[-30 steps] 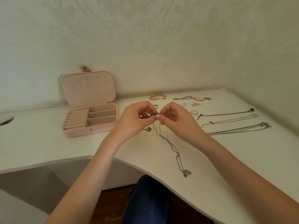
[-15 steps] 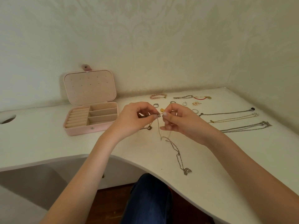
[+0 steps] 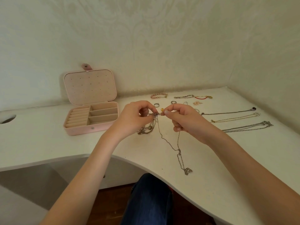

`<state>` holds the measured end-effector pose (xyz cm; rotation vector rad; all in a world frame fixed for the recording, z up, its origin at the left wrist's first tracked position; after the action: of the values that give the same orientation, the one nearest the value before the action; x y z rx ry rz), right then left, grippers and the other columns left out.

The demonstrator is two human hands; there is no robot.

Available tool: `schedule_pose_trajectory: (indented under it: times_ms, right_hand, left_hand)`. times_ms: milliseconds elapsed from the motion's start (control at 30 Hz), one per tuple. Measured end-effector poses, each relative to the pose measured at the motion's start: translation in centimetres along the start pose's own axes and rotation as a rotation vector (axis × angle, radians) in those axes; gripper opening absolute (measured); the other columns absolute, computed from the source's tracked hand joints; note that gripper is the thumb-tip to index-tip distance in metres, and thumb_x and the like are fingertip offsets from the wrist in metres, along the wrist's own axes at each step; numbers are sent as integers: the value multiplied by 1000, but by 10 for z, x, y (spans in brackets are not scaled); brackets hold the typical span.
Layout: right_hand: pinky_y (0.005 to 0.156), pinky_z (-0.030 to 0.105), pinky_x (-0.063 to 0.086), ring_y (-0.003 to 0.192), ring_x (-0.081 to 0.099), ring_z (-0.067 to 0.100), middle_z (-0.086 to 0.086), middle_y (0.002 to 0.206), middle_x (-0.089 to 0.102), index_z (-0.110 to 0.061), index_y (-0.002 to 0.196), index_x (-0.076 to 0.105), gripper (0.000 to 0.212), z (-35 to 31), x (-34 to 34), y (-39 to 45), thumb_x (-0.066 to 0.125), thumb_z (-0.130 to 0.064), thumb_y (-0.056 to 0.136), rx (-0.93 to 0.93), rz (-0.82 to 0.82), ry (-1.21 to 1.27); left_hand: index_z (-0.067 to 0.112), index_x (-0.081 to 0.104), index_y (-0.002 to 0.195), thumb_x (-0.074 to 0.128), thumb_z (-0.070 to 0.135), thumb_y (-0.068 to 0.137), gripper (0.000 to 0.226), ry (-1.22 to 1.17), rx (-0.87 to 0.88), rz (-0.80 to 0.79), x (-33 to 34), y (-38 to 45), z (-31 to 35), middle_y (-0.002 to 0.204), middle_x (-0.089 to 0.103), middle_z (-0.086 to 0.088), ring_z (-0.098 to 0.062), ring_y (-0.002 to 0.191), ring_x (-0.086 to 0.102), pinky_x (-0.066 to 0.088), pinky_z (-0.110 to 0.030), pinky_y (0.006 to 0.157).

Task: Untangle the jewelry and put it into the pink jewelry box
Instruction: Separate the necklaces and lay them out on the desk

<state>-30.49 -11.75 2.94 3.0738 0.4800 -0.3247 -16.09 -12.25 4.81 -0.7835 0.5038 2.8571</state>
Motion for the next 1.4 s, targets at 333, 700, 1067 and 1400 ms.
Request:
schedule_pose_trajectory:
  times_ms: [333,700,1067,1400]
  right_hand:
    - [58,31,40,48,31,13,-12,39,30,-17,93,65,9,-12,-14,-2,57,-21,92,-176,186,-254]
    - [72,5,38,94,57,4,-12,102,61,-28,86,65,5,-13,-7,-3,67,-33,85,-262,248,-355]
    - [76,21,52,75,62,6,-7,78,66,-17,81,61,9,-5,-7,0,61,-14,89,-173,206,-24]
    - [73,36,56,54,54,18,4,60,52,-12,79,43,18,5,-10,2,41,-8,97,19,77,706]
  left_hand:
    - [17,70,76,69,26,84,12,-5,-14,-13,1,2,1,49,30,9,-8,48,27,24,-22,49]
    - [21,67,74,72,43,76,23,-204,-17,-94,12,3,-3,75,59,-6,-19,72,48,38,-37,72]
    - [21,68,76,67,33,83,14,-208,-69,-178,20,2,-12,79,67,-1,-16,79,58,47,-50,89]
    - [10,51,75,45,0,93,21,-388,-175,-98,17,-1,-17,57,57,1,-13,55,56,48,-25,63]
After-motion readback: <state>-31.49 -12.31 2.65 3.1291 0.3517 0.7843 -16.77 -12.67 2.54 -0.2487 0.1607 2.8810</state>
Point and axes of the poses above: each hand's wrist, its own y-axis towards the middle knuckle, its own x-axis out of the palm, z = x × y, the point moved 8 cm from there along y, towards the middle knuckle
